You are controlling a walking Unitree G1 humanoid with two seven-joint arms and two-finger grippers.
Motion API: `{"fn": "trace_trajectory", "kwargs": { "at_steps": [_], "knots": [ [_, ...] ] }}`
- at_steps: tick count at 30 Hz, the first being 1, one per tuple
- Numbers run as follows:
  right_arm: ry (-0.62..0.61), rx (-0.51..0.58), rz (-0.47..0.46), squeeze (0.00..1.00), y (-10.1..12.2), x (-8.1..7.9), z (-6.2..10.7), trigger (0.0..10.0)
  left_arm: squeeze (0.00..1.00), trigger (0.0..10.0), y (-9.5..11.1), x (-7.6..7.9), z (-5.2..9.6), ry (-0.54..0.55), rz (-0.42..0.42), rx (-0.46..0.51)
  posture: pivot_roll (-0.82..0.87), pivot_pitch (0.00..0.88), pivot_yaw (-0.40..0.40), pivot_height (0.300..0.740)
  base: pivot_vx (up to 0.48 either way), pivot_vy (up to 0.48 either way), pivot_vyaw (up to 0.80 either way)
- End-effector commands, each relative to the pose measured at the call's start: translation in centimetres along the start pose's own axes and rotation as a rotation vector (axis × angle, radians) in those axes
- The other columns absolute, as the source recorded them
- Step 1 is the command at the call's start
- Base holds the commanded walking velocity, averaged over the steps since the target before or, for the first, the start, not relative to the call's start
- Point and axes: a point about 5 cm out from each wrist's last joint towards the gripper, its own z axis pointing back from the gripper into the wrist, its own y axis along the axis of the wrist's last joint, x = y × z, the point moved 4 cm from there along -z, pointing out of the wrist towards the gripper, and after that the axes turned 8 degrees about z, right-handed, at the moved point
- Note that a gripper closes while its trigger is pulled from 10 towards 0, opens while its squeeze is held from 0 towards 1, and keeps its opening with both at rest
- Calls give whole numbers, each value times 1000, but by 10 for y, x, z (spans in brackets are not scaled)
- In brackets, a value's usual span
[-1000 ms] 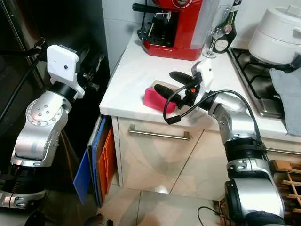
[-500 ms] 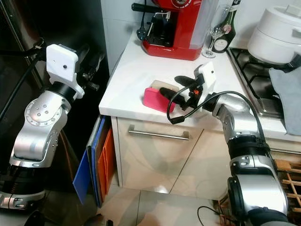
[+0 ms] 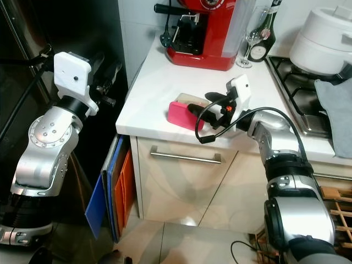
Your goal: Restocking fridge
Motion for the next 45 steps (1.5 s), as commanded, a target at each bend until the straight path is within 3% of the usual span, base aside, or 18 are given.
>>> {"fn": "trace_trajectory", "kwargs": {
  "at_steps": [1, 23, 24, 25, 32, 36, 45],
  "knots": [
    [2, -9, -10, 0, 0, 0, -4, 10000, 0, 10000, 1, 4, 1, -12, 0, -1, 139, 0, -28, 740, 0, 0, 0],
    [11, -86, -61, 0, -24, -6, -9, 10000, 0, 10000, 0, 2, 2, -1, -5, -7, 149, 0, -38, 740, 0, 0, 0],
    [12, -93, -62, 0, -26, -7, -9, 6549, 0, 10000, 0, 2, 2, -1, -5, -7, 152, 0, -39, 740, 0, 0, 0],
    [12, -98, -63, 0, -27, -7, -9, 0, 0, 10000, 0, 2, 2, -1, -5, -7, 152, 0, -39, 740, 0, 0, 0],
    [1, -140, -96, 0, -45, -14, -12, 0, 0, 10000, 0, 1, 2, -2, -5, -6, 153, 0, -36, 740, 0, 0, 0],
    [-49, -74, -187, 0, -46, -14, -16, 0, 0, 10000, 1, 3, 1, -8, -6, -4, 152, 0, -33, 740, 0, 0, 0],
    [-103, 10, -277, 0, -47, -14, -19, 0, 0, 10000, 1, 4, -1, -19, -7, 0, 148, 0, -29, 740, 0, 0, 0]
  ]
}}
